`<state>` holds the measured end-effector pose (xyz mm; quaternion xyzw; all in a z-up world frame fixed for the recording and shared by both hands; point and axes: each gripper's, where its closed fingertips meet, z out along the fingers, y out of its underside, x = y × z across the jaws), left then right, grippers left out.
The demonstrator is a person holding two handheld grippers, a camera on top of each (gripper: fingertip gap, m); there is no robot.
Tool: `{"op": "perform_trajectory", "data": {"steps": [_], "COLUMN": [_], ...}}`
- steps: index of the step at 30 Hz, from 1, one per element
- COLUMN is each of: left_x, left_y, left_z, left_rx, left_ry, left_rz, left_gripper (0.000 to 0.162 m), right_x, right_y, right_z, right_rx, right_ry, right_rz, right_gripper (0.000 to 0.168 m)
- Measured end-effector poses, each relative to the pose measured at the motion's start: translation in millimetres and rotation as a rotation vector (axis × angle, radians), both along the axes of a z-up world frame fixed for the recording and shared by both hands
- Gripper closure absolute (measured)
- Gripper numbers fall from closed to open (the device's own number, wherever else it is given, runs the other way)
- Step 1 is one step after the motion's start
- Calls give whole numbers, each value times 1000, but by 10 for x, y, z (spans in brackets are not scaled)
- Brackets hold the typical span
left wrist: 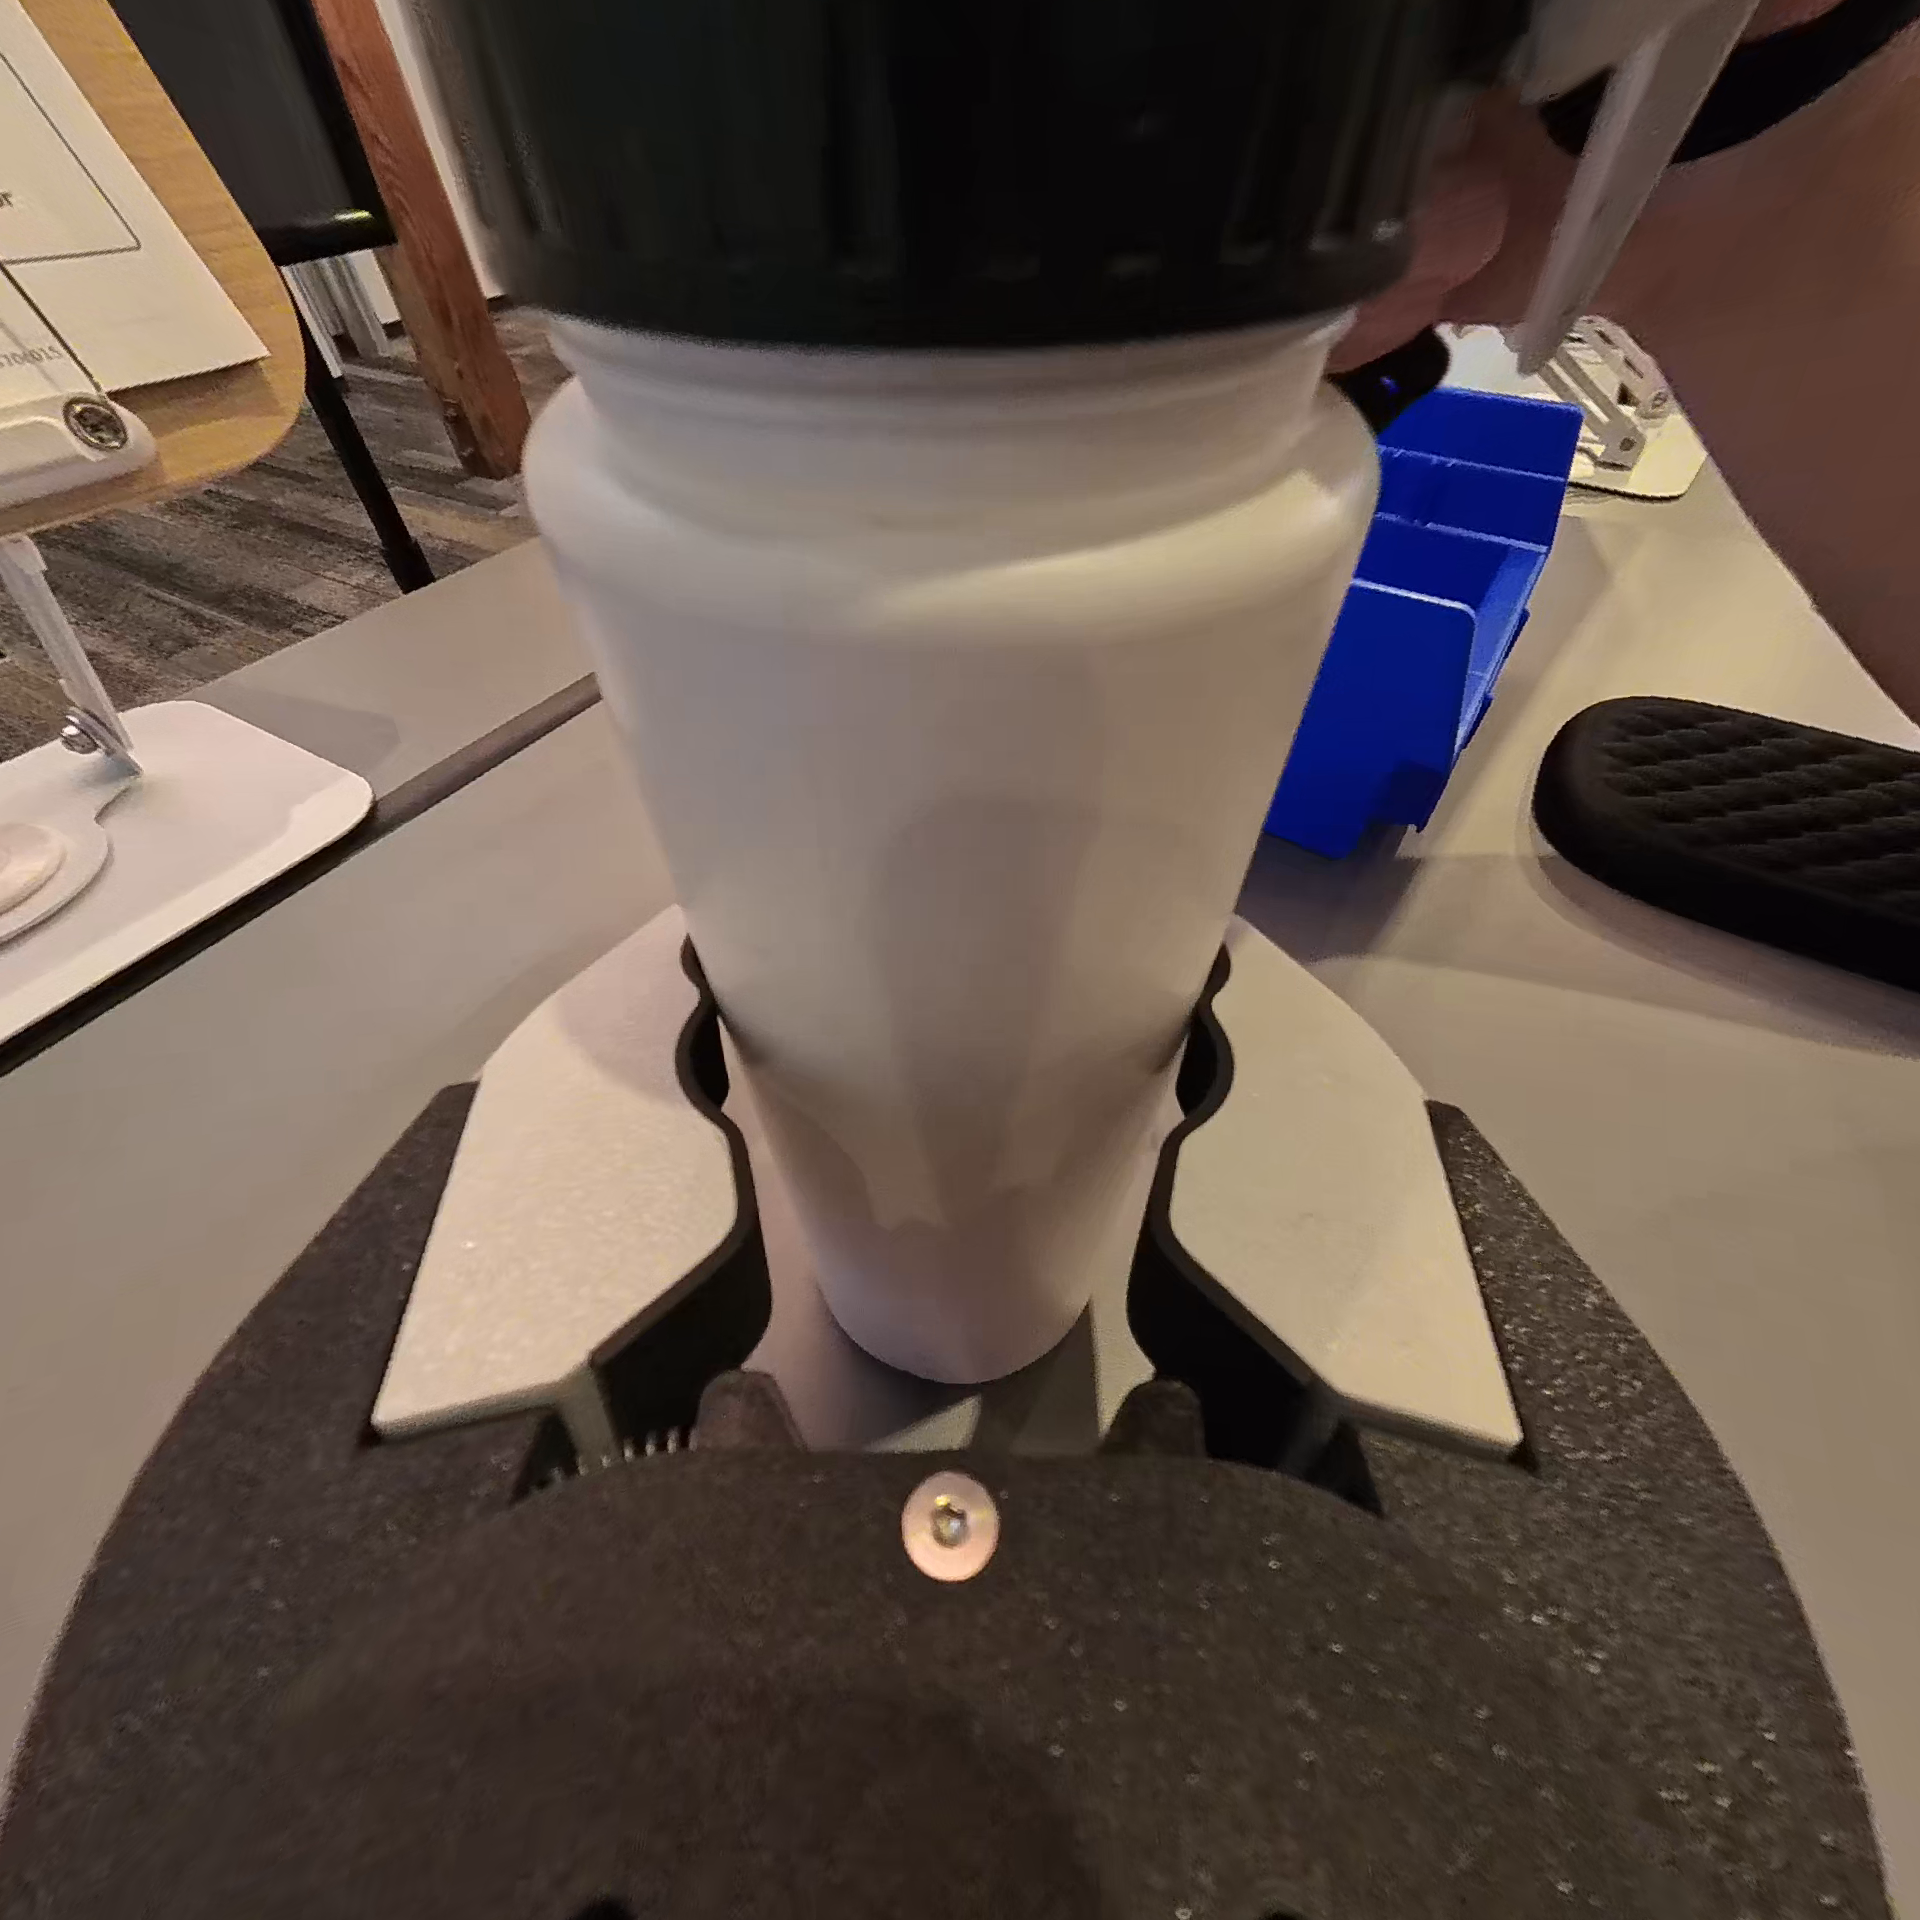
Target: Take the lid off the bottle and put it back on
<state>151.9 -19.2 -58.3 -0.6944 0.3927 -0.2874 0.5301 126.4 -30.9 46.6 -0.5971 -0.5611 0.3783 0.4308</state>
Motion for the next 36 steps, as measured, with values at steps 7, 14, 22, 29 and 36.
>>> {"op": "perform_trajectory", "data": {"steps": [7,14,22,29,36], "left_x": [-19,-32,7,32,18], "left_y": [76,100,13,-17,37], "left_z": [-7,-9,-7,-8,-11], "left_rx": [-18,-16,0,-13,-25], "left_ry": [20,30,21,11,24], "left_rz": [102,129,39,-1,64], "left_gripper": [75,75,75,75,75], "right_x": [2,-6,27,-5,-2], "right_y": [83,93,-11,-18,52], "right_z": [3,-1,61,60,59], "right_rx": [-15,87,101,24,7], "right_ry": [39,84,46,44,59], "right_rz": [-272,-410,-24,52,-181], "right_gripper": [101,100,96,102,102]}}
